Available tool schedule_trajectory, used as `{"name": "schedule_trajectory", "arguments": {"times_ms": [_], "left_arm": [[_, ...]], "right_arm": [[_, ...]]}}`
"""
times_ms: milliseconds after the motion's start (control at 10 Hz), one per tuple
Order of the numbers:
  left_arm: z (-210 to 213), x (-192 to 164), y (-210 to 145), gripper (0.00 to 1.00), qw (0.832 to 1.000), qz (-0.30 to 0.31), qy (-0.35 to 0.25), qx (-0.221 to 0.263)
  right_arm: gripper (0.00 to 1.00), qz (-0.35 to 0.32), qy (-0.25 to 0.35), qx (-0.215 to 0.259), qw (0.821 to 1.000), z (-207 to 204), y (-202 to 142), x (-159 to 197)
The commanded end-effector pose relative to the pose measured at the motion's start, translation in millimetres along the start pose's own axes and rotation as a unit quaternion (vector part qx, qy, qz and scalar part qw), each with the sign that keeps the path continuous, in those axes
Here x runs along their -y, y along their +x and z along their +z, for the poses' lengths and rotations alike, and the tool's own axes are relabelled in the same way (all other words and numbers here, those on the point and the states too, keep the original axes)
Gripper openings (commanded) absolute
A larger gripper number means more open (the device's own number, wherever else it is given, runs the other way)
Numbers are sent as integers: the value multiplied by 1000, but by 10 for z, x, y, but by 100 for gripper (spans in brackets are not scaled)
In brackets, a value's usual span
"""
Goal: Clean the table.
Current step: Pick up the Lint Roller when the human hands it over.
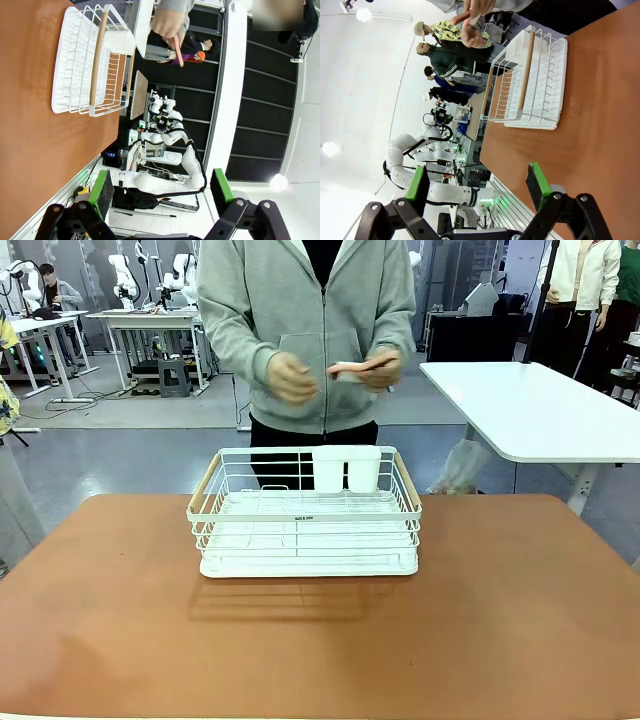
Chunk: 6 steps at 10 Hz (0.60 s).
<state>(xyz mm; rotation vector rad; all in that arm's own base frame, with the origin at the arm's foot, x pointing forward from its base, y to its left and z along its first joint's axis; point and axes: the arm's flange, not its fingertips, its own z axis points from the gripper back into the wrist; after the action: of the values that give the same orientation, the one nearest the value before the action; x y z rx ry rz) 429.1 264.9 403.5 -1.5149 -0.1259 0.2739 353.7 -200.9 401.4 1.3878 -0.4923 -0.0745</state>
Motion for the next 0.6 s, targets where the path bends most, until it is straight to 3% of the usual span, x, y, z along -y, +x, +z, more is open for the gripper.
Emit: {"name": "schedule_trajectory", "arguments": {"times_ms": [0,500], "left_arm": [[23,6,-45,100,1000,-4,1,-5],[23,6,-45,100,1000,-4,1,-5]], "right_arm": [[100,2,2,-2,1000,3,-1,-26],[100,2,2,-2,1000,3,-1,-26]]}}
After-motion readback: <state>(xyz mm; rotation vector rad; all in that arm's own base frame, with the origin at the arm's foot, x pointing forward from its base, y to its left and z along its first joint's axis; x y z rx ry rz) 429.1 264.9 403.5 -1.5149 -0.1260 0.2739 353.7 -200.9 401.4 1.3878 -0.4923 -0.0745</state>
